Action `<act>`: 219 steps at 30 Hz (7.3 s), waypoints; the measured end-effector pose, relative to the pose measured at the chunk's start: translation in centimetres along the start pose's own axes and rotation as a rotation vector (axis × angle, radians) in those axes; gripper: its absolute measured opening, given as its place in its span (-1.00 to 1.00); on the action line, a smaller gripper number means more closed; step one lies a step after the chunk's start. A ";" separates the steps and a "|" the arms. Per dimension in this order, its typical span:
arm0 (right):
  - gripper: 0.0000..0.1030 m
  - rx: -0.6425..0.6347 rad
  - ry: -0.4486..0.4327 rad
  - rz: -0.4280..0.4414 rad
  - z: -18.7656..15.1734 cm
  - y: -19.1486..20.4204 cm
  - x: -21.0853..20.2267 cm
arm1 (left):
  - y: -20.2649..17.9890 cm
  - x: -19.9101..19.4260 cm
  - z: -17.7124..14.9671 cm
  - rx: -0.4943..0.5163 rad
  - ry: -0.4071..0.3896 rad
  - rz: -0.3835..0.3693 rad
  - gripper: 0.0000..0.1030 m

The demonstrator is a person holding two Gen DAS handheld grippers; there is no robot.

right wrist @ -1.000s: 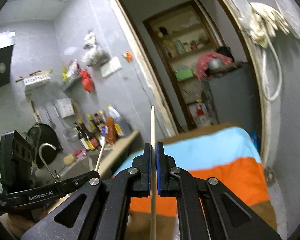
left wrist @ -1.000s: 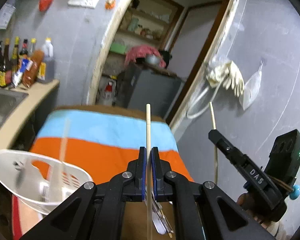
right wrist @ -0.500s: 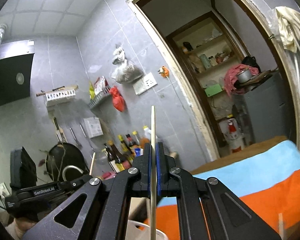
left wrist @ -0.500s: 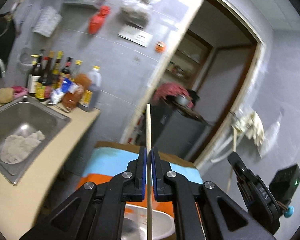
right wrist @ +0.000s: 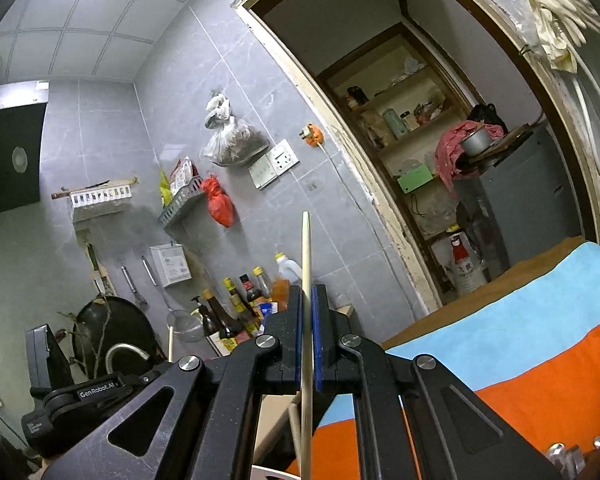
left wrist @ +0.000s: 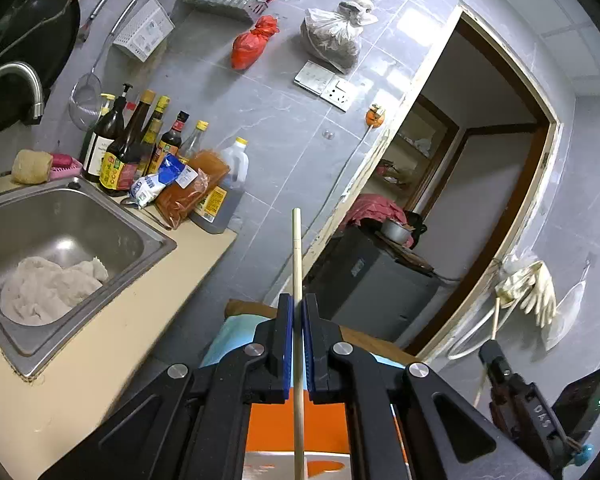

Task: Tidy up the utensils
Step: 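Open the left tool over the holder while the right tool opens, releasing chopsticks, then move both open tools back down to the metal utensils on the cloth, then grasp a metal knife with the left tool while the right tool grasps a chopstick, then lift the knife and chopstick and carry both to the white holder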

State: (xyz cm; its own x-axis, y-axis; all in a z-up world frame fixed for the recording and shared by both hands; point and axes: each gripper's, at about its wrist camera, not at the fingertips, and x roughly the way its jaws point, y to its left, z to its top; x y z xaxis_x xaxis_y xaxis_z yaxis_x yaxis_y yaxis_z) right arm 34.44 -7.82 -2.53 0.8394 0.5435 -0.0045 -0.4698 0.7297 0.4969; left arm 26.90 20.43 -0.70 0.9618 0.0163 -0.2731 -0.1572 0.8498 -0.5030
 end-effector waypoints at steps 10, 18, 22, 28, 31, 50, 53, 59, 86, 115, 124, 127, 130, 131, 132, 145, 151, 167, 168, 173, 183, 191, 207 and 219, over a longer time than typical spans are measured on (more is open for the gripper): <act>-0.91 -0.019 -0.013 -0.016 -1.7 -0.7 0.1 | 0.1 0.5 -2.5 0.071 0.003 0.034 -0.90; -0.91 -0.066 0.005 -0.014 -2.1 -0.5 -0.3 | 0.2 -0.4 -3.2 0.107 0.042 0.046 -0.90; -0.91 -0.072 0.022 -0.015 -2.0 -0.6 -0.4 | 0.2 -0.8 -3.4 0.117 0.071 0.052 -0.90; -0.56 -0.088 0.070 -0.008 -1.6 -0.7 -1.0 | -0.5 -1.7 -3.4 0.127 0.123 0.041 -0.58; -0.39 -0.068 0.088 -0.013 -1.2 -1.0 -1.7 | -1.1 -2.5 -3.4 0.109 0.115 0.031 -0.20; 0.97 -0.155 0.077 -0.164 7.9 -5.3 -10.5 | -13.8 -5.4 -5.4 0.259 -0.004 0.022 0.99; 0.97 -0.172 0.068 -0.187 8.9 -6.4 -12.0 | -15.8 -5.5 -6.9 0.282 -0.005 0.013 0.99; 0.97 -0.207 0.074 -0.231 10.3 -8.5 -14.8 | -18.8 -5.9 -9.7 0.315 0.015 -0.009 0.99; 0.97 -0.100 0.425 -0.422 4.5 -23.2 -15.9 | -20.7 1.9 -22.0 0.292 0.422 0.002 0.99; -0.41 -0.045 0.708 -0.229 -0.6 -27.7 -5.8 | -21.6 10.7 -26.2 0.285 0.665 0.001 -0.53; -0.57 -0.067 0.808 -0.189 -2.6 -26.9 -3.0 | -21.2 10.6 -25.9 0.254 0.681 -0.028 -0.81; -0.62 -0.069 0.816 -0.186 -2.6 -26.7 -2.6 | -20.2 10.2 -25.6 0.222 0.681 -0.014 -0.85; -0.63 -0.087 0.832 -0.182 -2.8 -26.4 -2.2 | -19.1 9.8 -25.2 0.194 0.679 0.004 -0.85; -0.63 -0.097 0.840 -0.180 -2.9 -26.2 -2.0 | -18.8 9.7 -25.1 0.189 0.679 0.010 -0.85; -0.63 -0.104 0.845 -0.179 -2.9 -26.0 -1.8 | -18.6 9.6 -25.0 0.185 0.677 0.017 -0.85; -0.63 -0.131 0.886 -0.152 -2.8 -25.3 -1.8 | -17.8 9.3 -24.8 0.173 0.677 0.061 -0.84; -0.63 -0.144 0.894 -0.155 -2.9 -25.0 -1.3 | -17.3 9.1 -25.0 0.181 0.698 0.076 -0.82; -0.76 -0.086 1.034 -0.271 -4.3 -24.4 0.7 | -18.0 10.0 -24.9 0.250 0.778 0.069 -0.84; -0.82 -0.091 1.030 -0.288 -4.4 -24.4 0.7 | -17.9 10.0 -24.8 0.244 0.781 0.059 -0.84; -0.91 0.014 1.003 -0.300 -4.1 -25.4 0.4 | -17.9 9.0 -24.2 0.226 0.759 0.017 -0.87; -0.91 0.149 0.747 -0.206 -1.3 -23.7 -3.3 | -19.0 4.8 -21.3 0.243 0.611 -0.081 -0.87; -0.91 0.055 0.472 -0.105 2.2 -18.9 -6.8 | -19.4 1.4 -17.9 0.221 0.516 -0.137 -0.87; -0.91 -0.027 0.228 0.049 7.3 -8.3 -5.6 | -16.4 -4.6 -6.1 0.227 0.267 -0.183 -0.87; -0.91 -0.024 0.119 0.085 5.1 -1.5 -0.7 | -7.6 -3.2 1.2 0.147 0.068 -0.107 -0.87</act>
State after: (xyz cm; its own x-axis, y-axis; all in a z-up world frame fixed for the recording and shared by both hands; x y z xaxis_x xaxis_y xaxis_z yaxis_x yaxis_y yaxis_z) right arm 36.00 -11.43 1.13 0.7585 0.6482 -0.0670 -0.5453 0.6876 0.4793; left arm 25.26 14.54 4.96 0.9531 -0.1094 -0.2821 -0.0159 0.9129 -0.4079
